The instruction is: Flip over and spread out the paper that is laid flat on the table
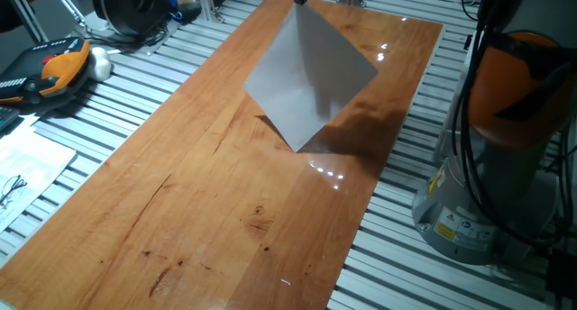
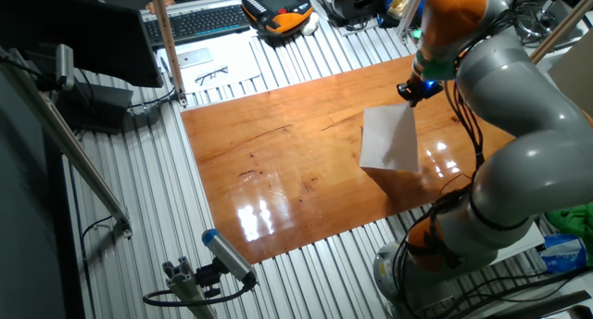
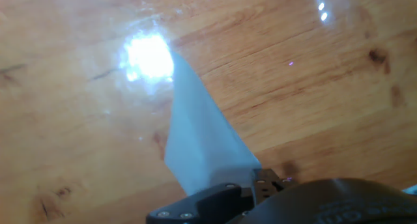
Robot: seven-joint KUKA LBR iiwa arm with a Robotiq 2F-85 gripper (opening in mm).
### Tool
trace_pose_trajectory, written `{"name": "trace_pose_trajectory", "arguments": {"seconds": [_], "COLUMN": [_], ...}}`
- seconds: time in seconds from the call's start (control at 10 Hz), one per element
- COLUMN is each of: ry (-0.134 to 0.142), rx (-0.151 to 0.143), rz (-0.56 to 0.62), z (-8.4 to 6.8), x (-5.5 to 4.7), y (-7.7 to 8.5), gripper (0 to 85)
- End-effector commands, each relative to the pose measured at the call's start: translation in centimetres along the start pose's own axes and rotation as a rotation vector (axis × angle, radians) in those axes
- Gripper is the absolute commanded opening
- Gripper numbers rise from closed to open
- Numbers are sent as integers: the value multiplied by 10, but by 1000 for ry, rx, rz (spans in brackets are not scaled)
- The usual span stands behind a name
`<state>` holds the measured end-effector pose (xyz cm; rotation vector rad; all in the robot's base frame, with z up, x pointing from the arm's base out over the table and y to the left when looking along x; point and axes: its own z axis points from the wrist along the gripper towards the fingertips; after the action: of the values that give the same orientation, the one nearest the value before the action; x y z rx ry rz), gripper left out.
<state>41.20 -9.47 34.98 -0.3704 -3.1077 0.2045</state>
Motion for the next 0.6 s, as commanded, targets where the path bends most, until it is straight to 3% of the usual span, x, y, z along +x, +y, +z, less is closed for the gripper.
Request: {"name": "trace_pose_trajectory", "arguments": {"seconds": [0.0, 0.2, 0.5], "ry": [-5, 35, 48], "rx": [7, -1, -15], "rz": [2, 27, 69], "z": [0, 0, -12], "x": [0, 0, 1], "y": [0, 0, -14], "gripper": [0, 0, 0]}}
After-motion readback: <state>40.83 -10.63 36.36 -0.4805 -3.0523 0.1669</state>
